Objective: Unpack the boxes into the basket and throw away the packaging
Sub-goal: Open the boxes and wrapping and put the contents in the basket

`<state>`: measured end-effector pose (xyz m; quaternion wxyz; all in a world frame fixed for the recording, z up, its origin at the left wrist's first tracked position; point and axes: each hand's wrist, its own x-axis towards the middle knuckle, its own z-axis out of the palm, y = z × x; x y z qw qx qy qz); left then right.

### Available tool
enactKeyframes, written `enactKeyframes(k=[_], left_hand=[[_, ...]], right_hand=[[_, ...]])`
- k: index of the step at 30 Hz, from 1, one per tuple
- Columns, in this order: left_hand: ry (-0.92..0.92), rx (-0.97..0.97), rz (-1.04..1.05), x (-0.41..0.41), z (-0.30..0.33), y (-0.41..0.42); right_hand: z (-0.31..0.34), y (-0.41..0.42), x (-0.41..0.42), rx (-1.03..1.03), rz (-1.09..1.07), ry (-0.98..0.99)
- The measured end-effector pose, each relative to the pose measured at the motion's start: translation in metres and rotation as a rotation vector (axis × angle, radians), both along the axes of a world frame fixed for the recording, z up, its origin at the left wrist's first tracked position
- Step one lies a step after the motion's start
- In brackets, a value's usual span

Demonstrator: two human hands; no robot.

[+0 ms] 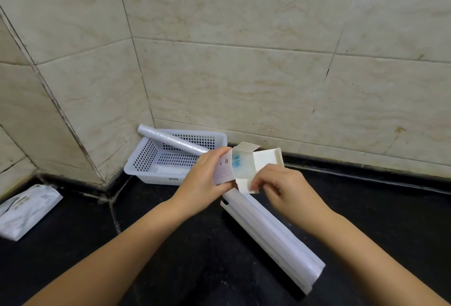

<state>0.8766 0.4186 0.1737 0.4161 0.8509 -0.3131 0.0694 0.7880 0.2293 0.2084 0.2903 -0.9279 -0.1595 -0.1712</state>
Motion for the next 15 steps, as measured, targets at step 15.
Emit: enactKeyframes(k=[15], left_hand=[[0.113, 0.147, -0.16, 0.005, -0.003, 0.003]], right_hand=[[0.006, 0.006, 0.036, -0.572, 0.054, -0.049]])
